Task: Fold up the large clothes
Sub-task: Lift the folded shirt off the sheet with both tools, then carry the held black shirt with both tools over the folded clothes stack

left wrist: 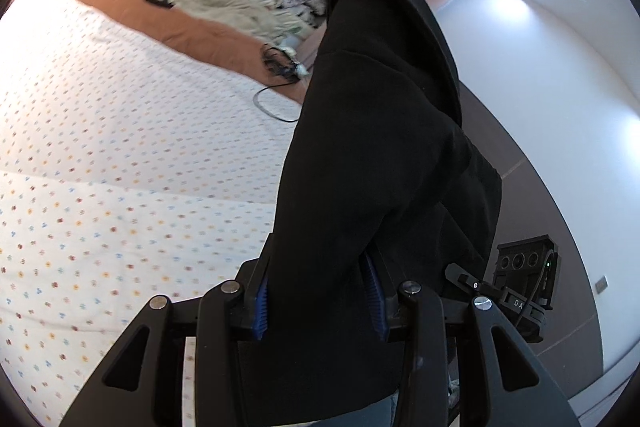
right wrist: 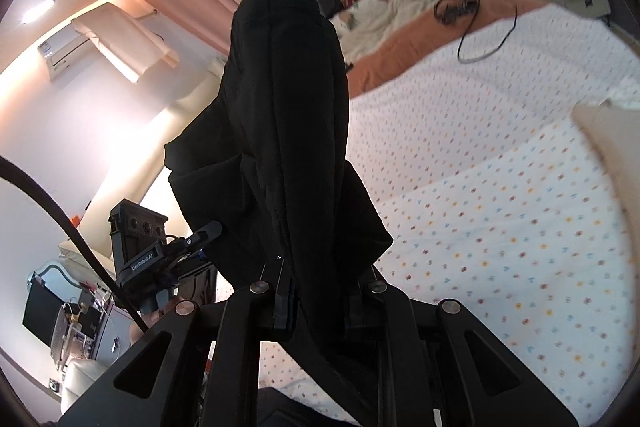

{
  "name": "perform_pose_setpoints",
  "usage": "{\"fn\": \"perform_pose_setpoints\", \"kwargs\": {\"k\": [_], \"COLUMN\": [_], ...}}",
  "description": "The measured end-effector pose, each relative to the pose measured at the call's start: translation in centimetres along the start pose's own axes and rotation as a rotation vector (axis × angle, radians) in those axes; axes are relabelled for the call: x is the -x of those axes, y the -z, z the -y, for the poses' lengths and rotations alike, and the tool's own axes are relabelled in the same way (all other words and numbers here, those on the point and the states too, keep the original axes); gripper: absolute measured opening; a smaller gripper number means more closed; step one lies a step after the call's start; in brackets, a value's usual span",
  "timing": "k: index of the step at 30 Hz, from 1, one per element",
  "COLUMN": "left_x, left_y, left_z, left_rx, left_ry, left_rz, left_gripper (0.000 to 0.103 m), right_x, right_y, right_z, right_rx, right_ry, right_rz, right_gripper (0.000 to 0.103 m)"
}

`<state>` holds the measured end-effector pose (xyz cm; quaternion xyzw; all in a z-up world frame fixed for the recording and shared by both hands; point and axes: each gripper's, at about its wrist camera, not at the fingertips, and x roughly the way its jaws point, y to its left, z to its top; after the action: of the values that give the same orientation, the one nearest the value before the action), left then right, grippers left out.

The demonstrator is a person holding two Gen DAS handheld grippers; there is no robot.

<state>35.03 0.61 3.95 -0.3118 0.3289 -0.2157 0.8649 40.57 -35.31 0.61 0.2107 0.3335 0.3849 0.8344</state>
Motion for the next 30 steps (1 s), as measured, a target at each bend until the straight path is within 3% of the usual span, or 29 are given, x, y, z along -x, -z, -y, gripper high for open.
{"fn": "perform_pose_setpoints", "kwargs": {"k": [8,18,30], "left_x": [0.7,-1.8,-6.5], "left_y": [1.5,3.6,7.0], "left_z": [6.9,16.6,25.3], "left_rx": [-0.067,-0.131,-0.181], "left_ry": [0.056,0.145,0.211], "left_rz": [-0.005,-0.033,-0.093], "left_gripper": [0.04,0.04,0.04], "right_x": [9.0,21.7,29.5], "right_y": [0.8,2.7,4.6], "right_z": [-1.4,-1.1,0.5], "right_rx": [0.034,0.059,0.072], "right_ry": [0.047,0.12,0.211], "right_rz": [0.084,0.184,0.263], "right_gripper": [0.013,0.013,0.013]}}
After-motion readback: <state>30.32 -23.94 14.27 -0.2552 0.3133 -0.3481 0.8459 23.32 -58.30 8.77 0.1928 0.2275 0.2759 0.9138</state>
